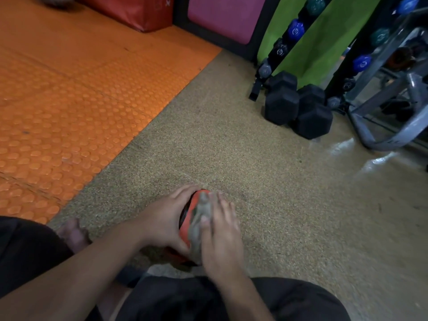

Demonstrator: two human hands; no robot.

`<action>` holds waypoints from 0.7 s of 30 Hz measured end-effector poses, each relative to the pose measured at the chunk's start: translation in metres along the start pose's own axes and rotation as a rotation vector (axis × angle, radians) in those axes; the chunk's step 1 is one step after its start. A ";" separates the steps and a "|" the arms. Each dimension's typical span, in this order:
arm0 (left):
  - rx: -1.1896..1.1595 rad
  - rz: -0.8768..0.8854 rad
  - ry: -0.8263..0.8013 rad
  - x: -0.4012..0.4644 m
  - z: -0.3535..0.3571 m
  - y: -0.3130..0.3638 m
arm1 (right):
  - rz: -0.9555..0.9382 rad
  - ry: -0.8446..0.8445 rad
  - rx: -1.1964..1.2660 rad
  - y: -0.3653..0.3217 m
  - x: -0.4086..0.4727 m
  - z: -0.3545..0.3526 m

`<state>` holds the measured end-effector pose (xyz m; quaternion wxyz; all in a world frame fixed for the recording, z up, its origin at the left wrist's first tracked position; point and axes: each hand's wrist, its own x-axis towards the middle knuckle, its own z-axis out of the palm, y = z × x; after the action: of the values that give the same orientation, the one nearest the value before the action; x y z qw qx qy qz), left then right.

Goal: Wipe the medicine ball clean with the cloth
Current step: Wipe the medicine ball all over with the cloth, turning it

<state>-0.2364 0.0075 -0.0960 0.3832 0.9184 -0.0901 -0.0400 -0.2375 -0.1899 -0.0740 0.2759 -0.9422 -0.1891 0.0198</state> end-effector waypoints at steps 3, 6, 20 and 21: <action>0.032 -0.043 -0.029 -0.001 -0.003 0.007 | 0.665 -0.011 0.745 0.023 0.051 -0.007; -0.001 -0.060 -0.023 0.000 -0.008 0.005 | 0.835 -0.063 0.926 0.018 0.068 -0.004; -0.030 -0.063 -0.008 -0.005 -0.007 -0.001 | 0.753 -0.170 0.953 0.025 0.068 -0.006; -0.027 -0.057 -0.026 -0.008 -0.008 -0.001 | 0.846 -0.247 1.001 0.031 0.068 -0.008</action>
<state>-0.2431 0.0148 -0.0910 0.3931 0.9147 -0.0681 -0.0642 -0.1626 -0.1936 -0.0792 0.6247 -0.6843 0.1987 0.3193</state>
